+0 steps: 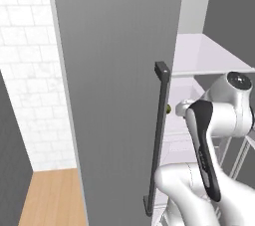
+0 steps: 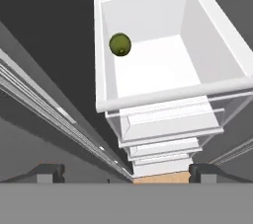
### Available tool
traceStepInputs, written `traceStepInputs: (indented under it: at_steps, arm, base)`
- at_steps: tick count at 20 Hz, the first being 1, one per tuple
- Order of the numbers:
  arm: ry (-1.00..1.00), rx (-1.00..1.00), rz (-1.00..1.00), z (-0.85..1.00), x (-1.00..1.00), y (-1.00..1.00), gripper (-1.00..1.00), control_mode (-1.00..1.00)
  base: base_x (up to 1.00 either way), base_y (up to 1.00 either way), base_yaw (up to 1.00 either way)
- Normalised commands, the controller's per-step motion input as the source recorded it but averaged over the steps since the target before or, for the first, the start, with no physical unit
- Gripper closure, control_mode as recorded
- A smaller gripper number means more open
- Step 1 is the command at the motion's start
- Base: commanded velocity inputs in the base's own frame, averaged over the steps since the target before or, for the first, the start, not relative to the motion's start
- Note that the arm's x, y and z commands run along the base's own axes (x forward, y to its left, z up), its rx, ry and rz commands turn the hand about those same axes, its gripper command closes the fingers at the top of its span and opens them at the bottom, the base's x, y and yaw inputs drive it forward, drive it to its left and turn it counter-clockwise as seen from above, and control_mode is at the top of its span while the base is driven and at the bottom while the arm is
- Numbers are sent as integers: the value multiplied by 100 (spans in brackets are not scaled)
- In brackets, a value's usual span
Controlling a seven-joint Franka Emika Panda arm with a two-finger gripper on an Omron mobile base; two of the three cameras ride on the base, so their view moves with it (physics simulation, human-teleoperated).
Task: Place one lime and one fish in each tupperware on the nearby counter, to pack two identical lunches.
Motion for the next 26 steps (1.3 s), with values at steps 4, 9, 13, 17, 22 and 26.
traceStepInputs:
  at_steps: [4, 9, 13, 17, 22, 26]
  arm:
    - [-19, -3, 15, -49, 82, 0, -100, -100]
    - [-28, -11, 17, -29, 60, -13, -100, -100]
    - [19, 1, 15, 0, 82, -41, -100, -100]
    - [21, 6, 15, 2, 57, -30, -100, -100]
    - [7, 8, 8, 1, 21, -20, -100, -100]
    - [0, 18, 0, 0, 39, -9, -100, -100]
  base:
    - [0, 0, 0]
    - [0, 0, 0]
    - [0, 0, 0]
    - [0, 0, 0]
    - [0, 0, 0]
    - [0, 0, 0]
